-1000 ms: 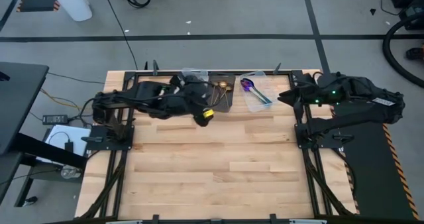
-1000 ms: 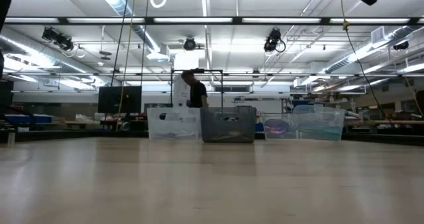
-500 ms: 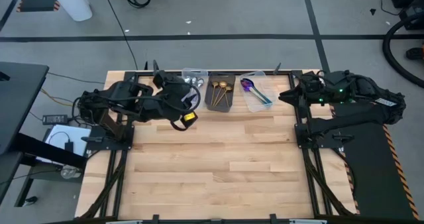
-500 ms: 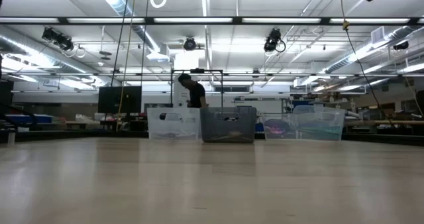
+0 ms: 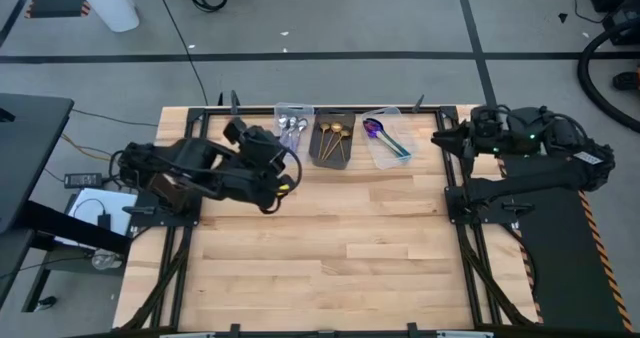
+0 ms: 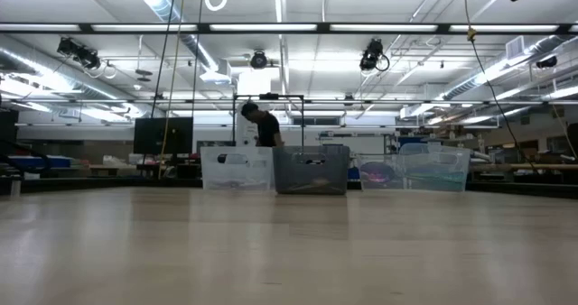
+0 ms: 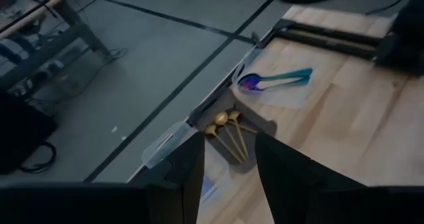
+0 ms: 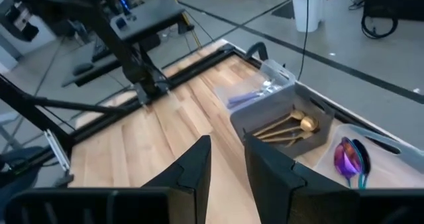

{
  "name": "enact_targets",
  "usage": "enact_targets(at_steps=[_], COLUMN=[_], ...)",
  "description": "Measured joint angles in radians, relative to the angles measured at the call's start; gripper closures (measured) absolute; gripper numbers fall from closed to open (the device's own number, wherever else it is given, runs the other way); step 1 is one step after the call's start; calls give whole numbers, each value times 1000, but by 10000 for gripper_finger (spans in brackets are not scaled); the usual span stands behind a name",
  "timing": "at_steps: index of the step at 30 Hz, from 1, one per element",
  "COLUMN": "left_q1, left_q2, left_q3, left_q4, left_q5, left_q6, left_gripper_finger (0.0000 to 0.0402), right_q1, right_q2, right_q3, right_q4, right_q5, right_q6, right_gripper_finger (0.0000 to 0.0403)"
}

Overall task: Sort silverware by color (type)
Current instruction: Return to Home Position

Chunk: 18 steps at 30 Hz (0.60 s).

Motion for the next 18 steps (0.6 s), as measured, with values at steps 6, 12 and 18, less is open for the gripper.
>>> enact_targets(at_steps=[6, 12, 18], left_q1=[24, 52, 75], left_q2=[-39, -196, -420], left_q3=[-158, -397, -717], left_q4=[65, 273, 607], left_q5=[78, 176, 241], left_q6=[3, 45, 80], left_gripper_finger=[260, 260, 261], right_q1=[0, 0, 1], right_q2=[-33, -76, -112], right_q3=[-109, -213, -262], right_q4=[58, 158, 185], right_q5=[-32, -84, -88], right_q6=[31, 78, 130], right_gripper_finger=[300, 300, 300])
